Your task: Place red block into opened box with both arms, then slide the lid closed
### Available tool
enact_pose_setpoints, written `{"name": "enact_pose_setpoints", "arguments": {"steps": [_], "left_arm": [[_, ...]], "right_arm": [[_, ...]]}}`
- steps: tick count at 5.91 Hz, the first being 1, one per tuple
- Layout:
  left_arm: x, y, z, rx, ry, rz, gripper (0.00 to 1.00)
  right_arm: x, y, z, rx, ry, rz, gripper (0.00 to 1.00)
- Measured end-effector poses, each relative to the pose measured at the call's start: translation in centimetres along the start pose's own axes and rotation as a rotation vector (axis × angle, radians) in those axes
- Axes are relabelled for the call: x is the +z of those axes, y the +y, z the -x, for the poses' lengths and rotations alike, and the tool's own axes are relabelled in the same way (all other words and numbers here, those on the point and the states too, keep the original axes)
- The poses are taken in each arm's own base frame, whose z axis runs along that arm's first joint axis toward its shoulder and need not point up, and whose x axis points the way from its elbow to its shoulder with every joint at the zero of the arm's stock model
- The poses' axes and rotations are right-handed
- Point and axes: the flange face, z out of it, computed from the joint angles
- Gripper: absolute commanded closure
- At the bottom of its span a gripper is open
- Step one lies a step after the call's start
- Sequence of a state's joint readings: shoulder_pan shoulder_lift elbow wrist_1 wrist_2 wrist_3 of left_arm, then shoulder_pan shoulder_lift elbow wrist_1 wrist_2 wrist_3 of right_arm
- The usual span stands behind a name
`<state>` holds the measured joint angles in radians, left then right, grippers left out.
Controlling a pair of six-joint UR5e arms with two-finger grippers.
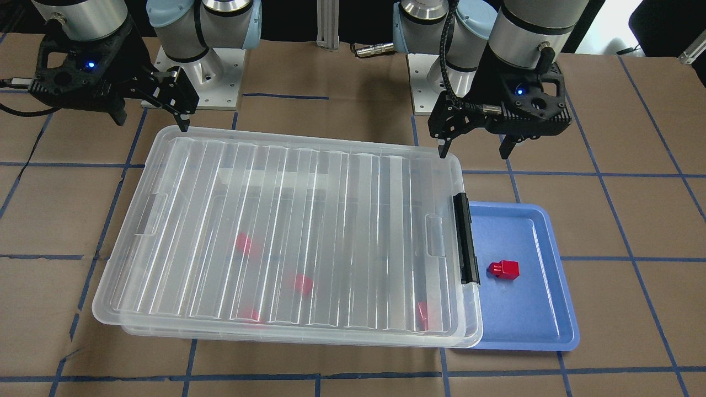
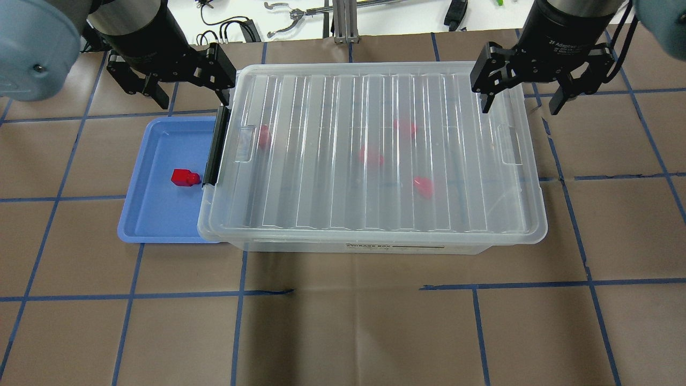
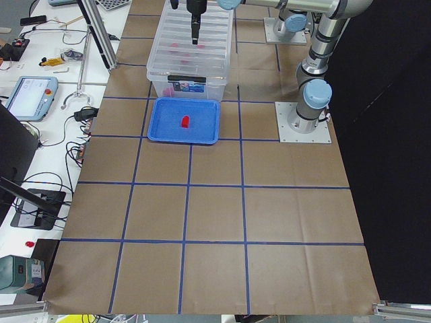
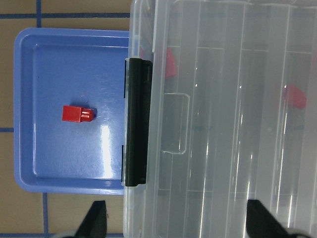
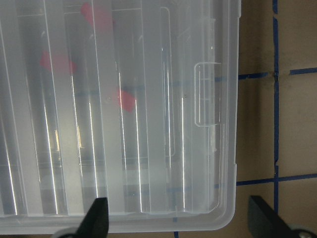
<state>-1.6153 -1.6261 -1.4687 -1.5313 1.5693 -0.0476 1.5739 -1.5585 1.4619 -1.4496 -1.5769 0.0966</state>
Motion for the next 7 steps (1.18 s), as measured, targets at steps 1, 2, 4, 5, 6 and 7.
{"name": "enact_pose_setpoints", "arguments": {"steps": [1,2,4,5,6,7], "left_arm": [[-0.1,0.0,0.0,0.0,-0.001,-0.002,0.02],[0.0,0.0,0.0,0.001,-0.002,-0.003,0.02],[0.0,0.0,0.0,0.002,-0.003,-0.002,0.02],[0.2,-0.1,0.0,0.002,-0.003,0.0,0.02],[0.1,-0.1,0.0,0.003,-0.003,0.0,0.02],[0.3,-0.2,0.1,0.004,-0.006,0.002,0.02]], "right_arm": [[0.0,0.0,0.0,0.0,0.0,0.0,0.0],[0.0,0.0,0.0,0.0,0.0,0.001,0.0],[0.0,0.0,0.0,-0.002,0.0,0.0,0.0],[0.1,-0.3,-0.3,-0.003,0.0,-0.002,0.0],[0.4,-0.9,-1.4,0.0,0.0,0.002,0.0],[1.2,-2.4,-3.5,0.0,-0.002,0.01,0.0]]}}
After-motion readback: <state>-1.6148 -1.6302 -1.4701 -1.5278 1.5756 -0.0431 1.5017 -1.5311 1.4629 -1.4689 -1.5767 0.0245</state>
